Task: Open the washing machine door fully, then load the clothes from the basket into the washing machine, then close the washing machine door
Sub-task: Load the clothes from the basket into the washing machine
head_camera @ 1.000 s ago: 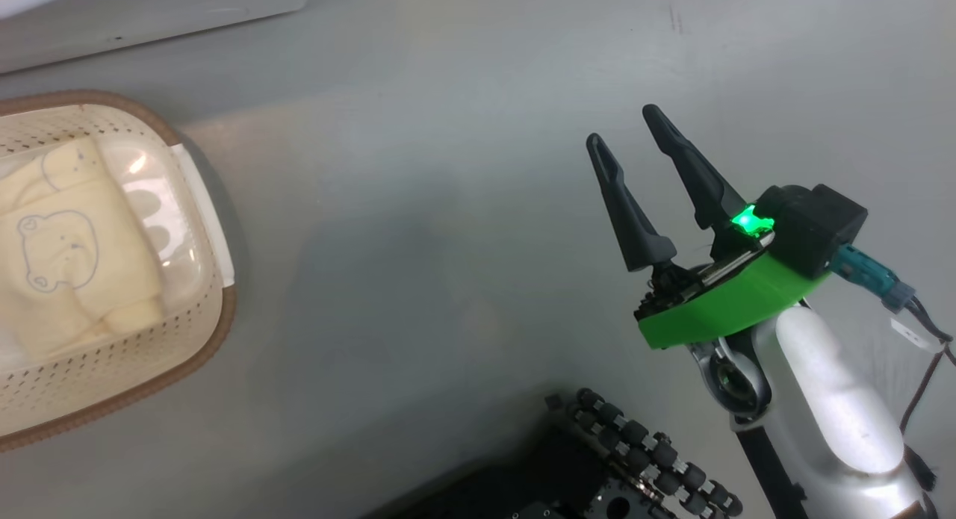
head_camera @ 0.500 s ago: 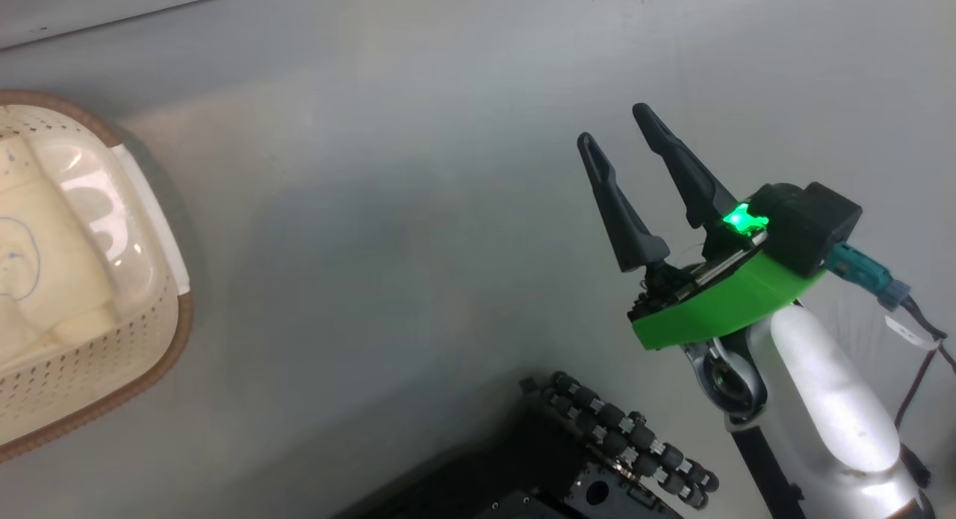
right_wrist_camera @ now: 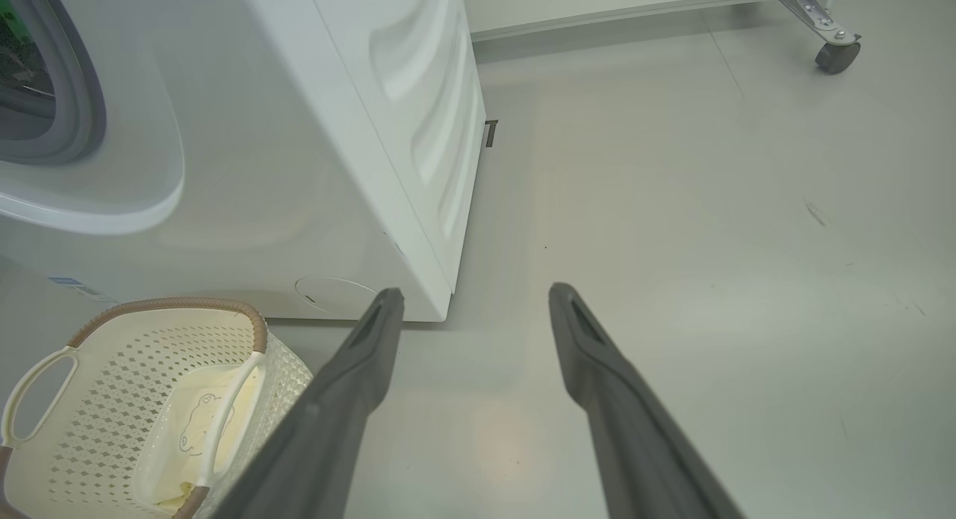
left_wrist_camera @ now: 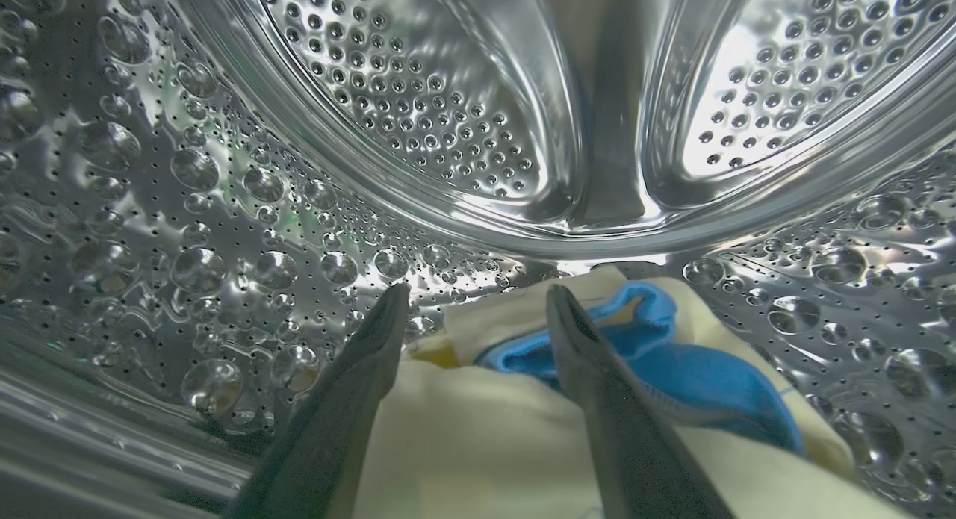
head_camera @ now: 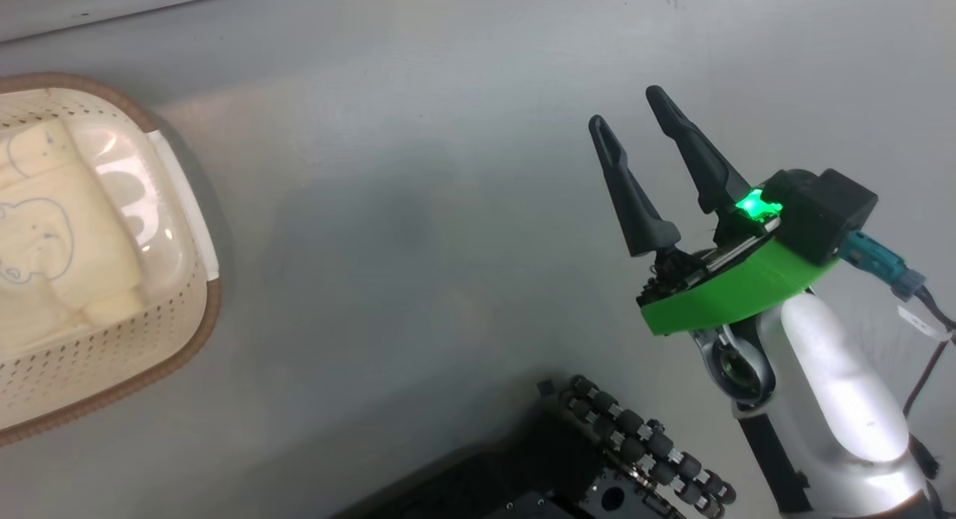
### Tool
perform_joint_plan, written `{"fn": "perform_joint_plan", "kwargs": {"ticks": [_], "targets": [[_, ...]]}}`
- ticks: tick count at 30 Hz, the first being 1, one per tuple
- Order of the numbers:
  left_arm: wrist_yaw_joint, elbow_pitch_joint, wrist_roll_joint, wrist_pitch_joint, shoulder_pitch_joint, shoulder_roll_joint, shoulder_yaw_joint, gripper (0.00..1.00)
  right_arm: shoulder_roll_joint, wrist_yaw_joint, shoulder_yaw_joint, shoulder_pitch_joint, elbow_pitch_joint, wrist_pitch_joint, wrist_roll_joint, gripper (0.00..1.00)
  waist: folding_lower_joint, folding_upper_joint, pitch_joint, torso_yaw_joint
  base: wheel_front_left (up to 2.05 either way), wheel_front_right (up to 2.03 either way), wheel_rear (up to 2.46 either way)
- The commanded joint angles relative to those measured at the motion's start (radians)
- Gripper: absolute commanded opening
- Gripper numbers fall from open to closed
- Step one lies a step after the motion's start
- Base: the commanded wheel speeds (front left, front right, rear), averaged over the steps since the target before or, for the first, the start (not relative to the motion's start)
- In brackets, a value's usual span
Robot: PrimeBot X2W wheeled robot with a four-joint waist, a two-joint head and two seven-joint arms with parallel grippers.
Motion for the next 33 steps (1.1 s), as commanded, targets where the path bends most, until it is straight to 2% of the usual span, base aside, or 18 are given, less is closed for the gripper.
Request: {"fn": "perform_joint_plan", "kwargs": {"ticks": [1, 10, 19, 27, 33], "targets": [[0.005, -0.023, -0.017, -0.014, 0.0, 0.025, 0.022, 1.0, -0.008, -0.003, -0.003, 0.02, -0.023, -0.01, -0.011, 1.0, -0.0001, 0.0, -0.012, 0.016, 0.0, 0.0, 0.0], [0.026, -0.065, -0.078, -0.081, 0.128, -0.021, 0.047, 1.0, -0.008, -0.003, -0.04, 0.032, -0.023, -0.01, -0.05, 1.0, -0.0001, 0.0, -0.058, 0.076, 0.0, 0.0, 0.0], [0.089, -0.235, -0.149, -0.16, 0.364, -0.061, 0.086, 1.0, -0.008, -0.003, -0.079, 0.052, -0.018, -0.01, -0.088, 1.0, -0.0001, 0.0, -0.131, 0.134, 0.0, 0.0, 0.0], [0.175, -0.495, -0.174, -0.245, 0.654, -0.075, 0.103, 1.0, -0.008, -0.003, -0.118, 0.082, -0.019, -0.01, -0.127, 1.0, -0.0001, 0.0, -0.206, 0.177, 0.0, 0.0, 0.0], [0.267, -0.682, -0.156, -0.282, 0.865, -0.081, 0.097, 1.0, -0.008, -0.003, -0.148, 0.103, -0.018, -0.01, -0.165, 1.0, -0.0001, 0.0, -0.264, 0.21, 0.0, 0.0, 0.0]]}}
